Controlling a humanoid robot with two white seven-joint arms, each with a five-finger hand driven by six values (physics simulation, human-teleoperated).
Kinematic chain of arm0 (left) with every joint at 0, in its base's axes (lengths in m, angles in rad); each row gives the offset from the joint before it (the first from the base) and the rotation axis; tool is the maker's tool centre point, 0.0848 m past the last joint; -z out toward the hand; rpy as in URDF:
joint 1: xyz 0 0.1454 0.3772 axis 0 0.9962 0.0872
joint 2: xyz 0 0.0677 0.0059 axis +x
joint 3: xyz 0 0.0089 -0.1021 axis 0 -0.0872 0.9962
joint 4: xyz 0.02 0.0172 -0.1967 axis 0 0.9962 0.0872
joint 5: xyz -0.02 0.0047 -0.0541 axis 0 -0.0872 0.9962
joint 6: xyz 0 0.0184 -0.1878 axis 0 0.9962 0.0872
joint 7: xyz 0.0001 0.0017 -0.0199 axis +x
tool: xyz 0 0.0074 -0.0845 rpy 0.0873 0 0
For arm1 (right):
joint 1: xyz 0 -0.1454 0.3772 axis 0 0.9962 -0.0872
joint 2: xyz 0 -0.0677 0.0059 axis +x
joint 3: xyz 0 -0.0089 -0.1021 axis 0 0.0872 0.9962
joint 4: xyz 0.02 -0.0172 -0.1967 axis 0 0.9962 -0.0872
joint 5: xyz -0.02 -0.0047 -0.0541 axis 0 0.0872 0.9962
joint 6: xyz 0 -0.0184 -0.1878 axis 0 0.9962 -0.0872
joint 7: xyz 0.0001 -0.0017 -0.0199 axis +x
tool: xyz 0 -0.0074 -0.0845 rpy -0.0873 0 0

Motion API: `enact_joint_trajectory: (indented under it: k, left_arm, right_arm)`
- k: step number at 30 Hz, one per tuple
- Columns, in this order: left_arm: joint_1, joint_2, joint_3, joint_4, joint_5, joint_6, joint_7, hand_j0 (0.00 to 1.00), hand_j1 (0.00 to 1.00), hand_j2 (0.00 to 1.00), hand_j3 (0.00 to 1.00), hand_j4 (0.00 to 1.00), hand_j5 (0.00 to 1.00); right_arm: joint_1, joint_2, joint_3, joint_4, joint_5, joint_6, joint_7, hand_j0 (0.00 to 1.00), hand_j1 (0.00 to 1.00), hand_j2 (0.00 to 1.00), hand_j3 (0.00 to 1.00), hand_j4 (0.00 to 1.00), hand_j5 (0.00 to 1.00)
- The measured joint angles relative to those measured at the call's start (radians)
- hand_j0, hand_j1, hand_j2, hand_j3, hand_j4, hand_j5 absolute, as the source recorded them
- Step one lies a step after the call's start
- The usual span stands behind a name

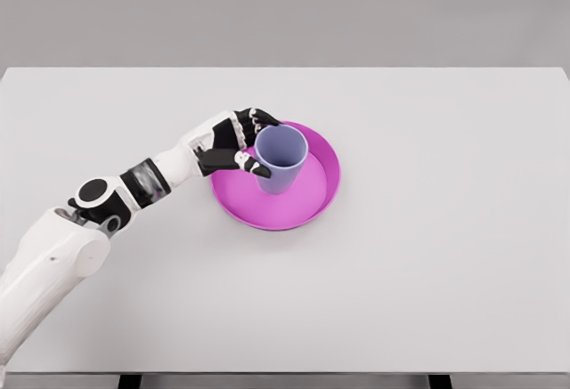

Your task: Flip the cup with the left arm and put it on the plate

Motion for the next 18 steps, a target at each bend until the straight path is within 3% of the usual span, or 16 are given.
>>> enact_joint_trajectory:
  k: [2, 9, 18]
  left_arm:
    - [0.003, -0.001, 0.0, 0.0, -0.003, -0.001, -0.002, 0.77, 0.77, 0.77, 0.77, 0.77, 0.77]
    - [0.005, 0.0, -0.001, -0.002, -0.006, -0.001, -0.005, 0.99, 0.99, 0.99, 0.99, 0.99, 0.99]
    - [0.006, 0.01, -0.021, 0.0, 0.01, -0.001, -0.005, 1.0, 1.0, 1.0, 1.0, 1.0, 1.0]
  right_arm:
    - [0.0, 0.0, 0.0, 0.0, 0.0, 0.0, 0.0, 1.0, 1.0, 1.0, 1.0, 1.0, 1.0]
    - [0.0, 0.0, 0.0, 0.0, 0.0, 0.0, 0.0, 1.0, 1.0, 1.0, 1.0, 1.0, 1.0]
    - [0.0, 0.0, 0.0, 0.0, 0.0, 0.0, 0.0, 1.0, 1.0, 1.0, 1.0, 1.0, 1.0]
